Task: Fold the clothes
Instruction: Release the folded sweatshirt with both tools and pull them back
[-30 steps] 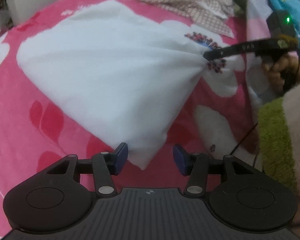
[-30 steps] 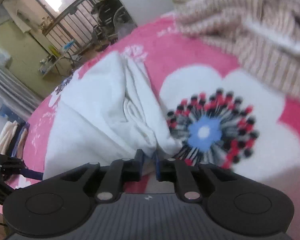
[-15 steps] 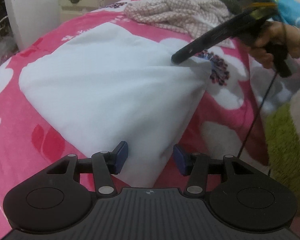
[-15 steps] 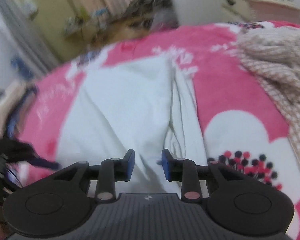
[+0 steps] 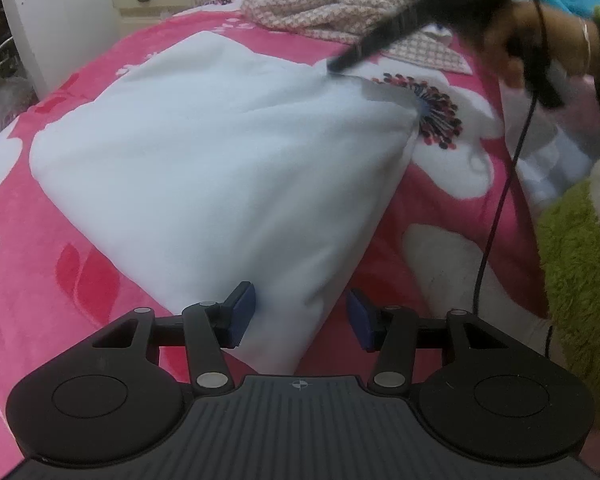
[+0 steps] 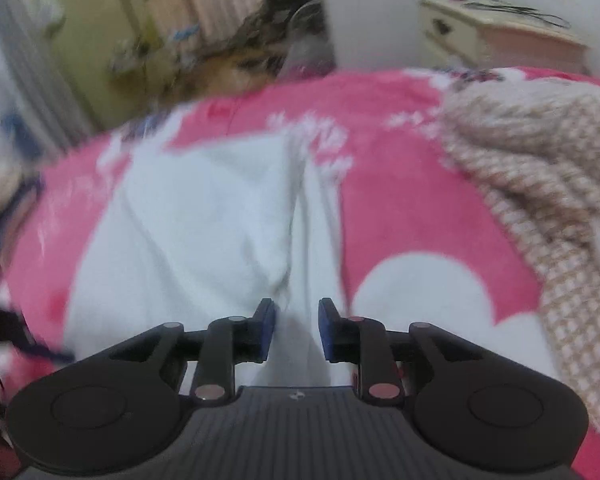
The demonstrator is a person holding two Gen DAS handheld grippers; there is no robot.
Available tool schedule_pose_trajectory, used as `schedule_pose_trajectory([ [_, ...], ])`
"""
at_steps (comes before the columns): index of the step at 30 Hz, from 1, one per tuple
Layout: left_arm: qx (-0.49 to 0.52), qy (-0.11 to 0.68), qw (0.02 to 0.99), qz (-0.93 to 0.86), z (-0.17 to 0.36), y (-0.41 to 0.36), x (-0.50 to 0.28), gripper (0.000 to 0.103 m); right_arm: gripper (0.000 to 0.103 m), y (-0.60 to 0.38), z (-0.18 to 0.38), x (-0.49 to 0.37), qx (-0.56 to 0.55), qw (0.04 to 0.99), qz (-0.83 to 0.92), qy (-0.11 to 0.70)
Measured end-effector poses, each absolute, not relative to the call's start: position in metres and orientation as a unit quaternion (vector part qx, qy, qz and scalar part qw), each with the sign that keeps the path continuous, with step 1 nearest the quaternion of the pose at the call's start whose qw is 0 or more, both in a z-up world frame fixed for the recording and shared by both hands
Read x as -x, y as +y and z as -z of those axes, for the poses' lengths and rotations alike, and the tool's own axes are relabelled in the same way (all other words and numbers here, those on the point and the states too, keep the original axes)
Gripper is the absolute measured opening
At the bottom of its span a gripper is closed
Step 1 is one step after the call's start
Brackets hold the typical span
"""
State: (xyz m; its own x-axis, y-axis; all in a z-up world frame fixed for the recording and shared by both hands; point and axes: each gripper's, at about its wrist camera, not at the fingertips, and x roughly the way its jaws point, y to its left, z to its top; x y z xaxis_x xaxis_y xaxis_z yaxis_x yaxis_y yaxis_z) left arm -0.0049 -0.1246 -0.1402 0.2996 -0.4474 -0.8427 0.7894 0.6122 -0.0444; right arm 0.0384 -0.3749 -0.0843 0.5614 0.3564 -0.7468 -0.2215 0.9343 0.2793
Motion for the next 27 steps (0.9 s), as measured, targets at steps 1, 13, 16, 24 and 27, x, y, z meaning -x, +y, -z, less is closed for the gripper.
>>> schedule_pose_trajectory([
  [1, -0.193, 0.442, 0.782, 0.395, 0.14, -0.125, 0.005, 0.053, 0.032, -0.38, 0.079, -0.044, -0.101, 0.878, -0.166, 0.437],
  [13, -0.187, 0.446, 0.778, 0.402, 0.142, -0.126, 0.004, 0.055, 0.036, -0.328, 0.099, -0.158, -0.052, 0.888, -0.192, 0.414],
  [16, -0.185, 0.445, 0.777, 0.404, 0.142, -0.126, 0.005, 0.056, 0.019, -0.322, 0.104, -0.17, -0.036, 0.888, -0.215, 0.404],
  [24, -0.191, 0.438, 0.777, 0.41, 0.144, -0.127, 0.008, 0.056, 0.009, -0.294, 0.091, -0.171, 0.084, 0.918, -0.229, 0.312],
  [27, -0.2, 0.434, 0.776, 0.412, 0.144, -0.129, 0.01, 0.056, 0.017, -0.286, 0.129, -0.188, 0.145, 0.901, -0.219, 0.346],
])
